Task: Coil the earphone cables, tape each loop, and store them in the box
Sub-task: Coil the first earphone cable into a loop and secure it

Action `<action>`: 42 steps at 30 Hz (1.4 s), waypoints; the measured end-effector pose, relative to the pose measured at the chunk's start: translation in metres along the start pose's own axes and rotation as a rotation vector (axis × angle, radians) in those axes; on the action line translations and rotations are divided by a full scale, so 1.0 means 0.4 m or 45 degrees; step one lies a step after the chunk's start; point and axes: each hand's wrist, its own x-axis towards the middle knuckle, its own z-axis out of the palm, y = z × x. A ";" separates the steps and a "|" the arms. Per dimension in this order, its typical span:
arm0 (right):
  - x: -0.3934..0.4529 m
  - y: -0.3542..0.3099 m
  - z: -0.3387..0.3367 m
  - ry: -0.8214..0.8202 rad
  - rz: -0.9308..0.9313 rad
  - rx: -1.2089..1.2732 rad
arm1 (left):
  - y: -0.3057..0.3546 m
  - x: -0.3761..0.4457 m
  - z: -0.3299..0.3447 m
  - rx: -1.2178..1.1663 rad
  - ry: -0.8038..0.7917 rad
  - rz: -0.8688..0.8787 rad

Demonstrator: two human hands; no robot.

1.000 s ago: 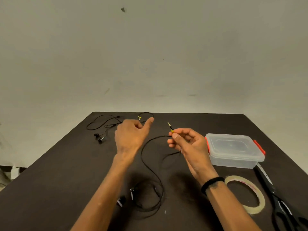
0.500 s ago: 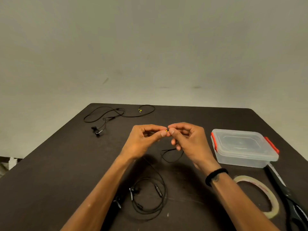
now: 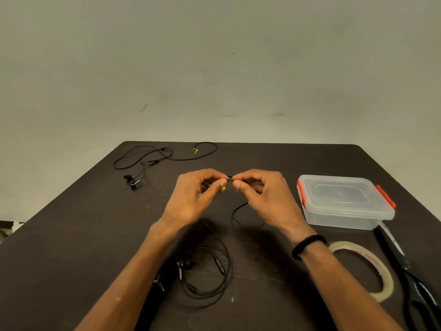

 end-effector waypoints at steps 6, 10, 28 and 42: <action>0.002 -0.003 -0.011 0.061 0.032 -0.090 | -0.021 0.003 -0.027 -0.010 0.437 -0.167; 0.002 -0.010 -0.004 0.078 -0.027 -0.152 | -0.013 -0.004 0.003 -0.132 0.107 -0.185; 0.008 -0.007 -0.028 0.116 -0.036 -0.072 | 0.004 0.029 -0.075 -1.319 0.530 -0.546; -0.022 -0.090 -0.019 0.063 -0.124 0.143 | 0.149 -0.038 -0.036 0.059 0.013 -0.118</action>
